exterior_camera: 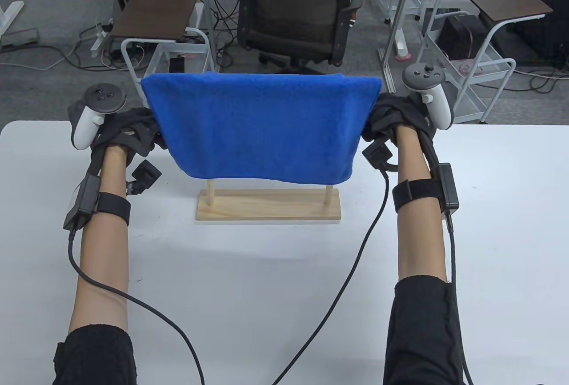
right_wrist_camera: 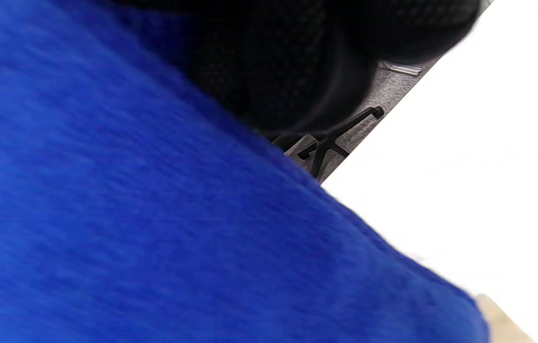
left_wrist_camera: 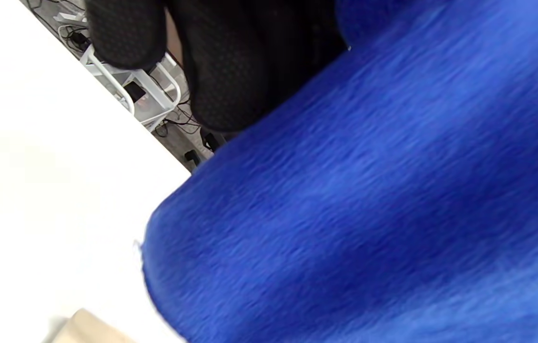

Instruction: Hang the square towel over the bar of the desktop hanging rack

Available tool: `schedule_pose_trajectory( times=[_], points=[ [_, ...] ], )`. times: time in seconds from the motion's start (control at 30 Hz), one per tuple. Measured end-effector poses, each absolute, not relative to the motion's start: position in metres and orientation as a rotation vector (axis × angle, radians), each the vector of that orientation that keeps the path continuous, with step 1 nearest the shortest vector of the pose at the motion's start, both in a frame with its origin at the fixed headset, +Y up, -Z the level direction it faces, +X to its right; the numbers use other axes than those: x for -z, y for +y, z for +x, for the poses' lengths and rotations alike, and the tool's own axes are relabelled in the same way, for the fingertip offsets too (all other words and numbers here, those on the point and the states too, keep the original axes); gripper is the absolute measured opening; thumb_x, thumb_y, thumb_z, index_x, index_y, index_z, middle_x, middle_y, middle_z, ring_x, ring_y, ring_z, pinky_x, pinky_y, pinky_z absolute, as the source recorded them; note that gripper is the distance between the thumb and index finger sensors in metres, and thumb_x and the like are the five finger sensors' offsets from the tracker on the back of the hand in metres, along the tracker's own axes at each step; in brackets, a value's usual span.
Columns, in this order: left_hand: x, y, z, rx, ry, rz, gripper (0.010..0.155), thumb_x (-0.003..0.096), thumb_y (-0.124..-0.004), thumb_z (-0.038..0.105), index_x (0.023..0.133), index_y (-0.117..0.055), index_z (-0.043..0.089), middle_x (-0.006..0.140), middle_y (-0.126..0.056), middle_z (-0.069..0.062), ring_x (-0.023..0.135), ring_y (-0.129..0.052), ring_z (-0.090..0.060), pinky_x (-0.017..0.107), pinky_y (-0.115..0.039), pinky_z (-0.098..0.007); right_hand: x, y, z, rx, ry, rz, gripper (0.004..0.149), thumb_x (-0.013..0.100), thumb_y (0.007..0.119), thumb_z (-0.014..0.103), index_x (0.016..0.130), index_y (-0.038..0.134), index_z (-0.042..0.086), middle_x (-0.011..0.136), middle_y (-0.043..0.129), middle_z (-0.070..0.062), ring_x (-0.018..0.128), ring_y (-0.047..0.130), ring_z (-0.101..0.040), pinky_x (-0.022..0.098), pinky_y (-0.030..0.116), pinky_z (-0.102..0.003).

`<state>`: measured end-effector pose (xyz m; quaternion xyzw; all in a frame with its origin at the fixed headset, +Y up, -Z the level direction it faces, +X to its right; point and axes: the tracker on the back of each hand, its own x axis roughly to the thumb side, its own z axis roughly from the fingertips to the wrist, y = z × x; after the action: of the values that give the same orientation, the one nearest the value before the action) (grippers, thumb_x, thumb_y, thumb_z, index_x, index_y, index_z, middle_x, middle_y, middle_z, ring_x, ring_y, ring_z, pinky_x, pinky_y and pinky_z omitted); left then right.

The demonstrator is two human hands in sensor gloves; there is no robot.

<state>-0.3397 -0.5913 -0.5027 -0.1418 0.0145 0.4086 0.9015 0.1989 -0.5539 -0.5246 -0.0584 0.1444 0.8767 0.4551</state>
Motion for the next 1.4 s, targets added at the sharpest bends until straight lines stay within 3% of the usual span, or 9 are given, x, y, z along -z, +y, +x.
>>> schedule_pose_trajectory(
  times=[0.33, 0.9, 1.23, 1.4],
  points=[
    [0.49, -0.617, -0.338, -0.808, 0.063, -0.343, 0.047, 0.0615, -0.068, 0.05, 0.09, -0.091, 0.021, 0.08, -0.101, 0.002, 0.067, -0.1, -0.018, 0.068, -0.077, -0.049, 0.516, -0.58, 0.198, -2.184, 0.389, -0.184, 0.04, 0.059, 0.08, 0.035, 0.091, 0.083, 0.01, 0.056, 0.096, -0.004, 0.039, 0.096, -0.019, 0.036, 0.08, -0.036],
    [0.477, -0.633, -0.342, -0.783, 0.099, -0.38, 0.047, 0.0614, -0.068, 0.05, 0.09, -0.091, 0.021, 0.08, -0.101, 0.001, 0.067, -0.1, -0.018, 0.068, -0.077, -0.049, 0.506, -0.608, 0.191, -2.204, 0.406, -0.192, 0.041, 0.059, 0.079, 0.036, 0.091, 0.083, 0.01, 0.057, 0.096, -0.004, 0.039, 0.096, -0.019, 0.036, 0.08, -0.036],
    [0.452, -0.623, -0.333, -0.771, 0.084, -0.332, 0.05, 0.063, -0.064, 0.051, 0.093, -0.089, 0.019, 0.083, -0.1, -0.001, 0.069, -0.099, -0.02, 0.069, -0.076, -0.05, 0.477, -0.593, 0.194, -2.31, 0.228, -0.25, 0.066, 0.059, 0.079, 0.043, 0.11, 0.06, 0.008, 0.095, 0.079, -0.019, 0.079, 0.084, -0.043, 0.057, 0.069, -0.057],
    [0.431, -0.617, -0.335, -0.788, 0.117, -0.258, 0.062, 0.0641, -0.055, 0.053, 0.11, -0.074, 0.016, 0.1, -0.09, -0.011, 0.084, -0.092, -0.03, 0.073, -0.07, -0.056, 0.455, -0.594, 0.207, -2.176, 0.285, -0.275, 0.076, 0.062, 0.071, 0.051, 0.117, 0.044, 0.006, 0.109, 0.059, -0.029, 0.09, 0.07, -0.053, 0.062, 0.061, -0.065]
  ],
)
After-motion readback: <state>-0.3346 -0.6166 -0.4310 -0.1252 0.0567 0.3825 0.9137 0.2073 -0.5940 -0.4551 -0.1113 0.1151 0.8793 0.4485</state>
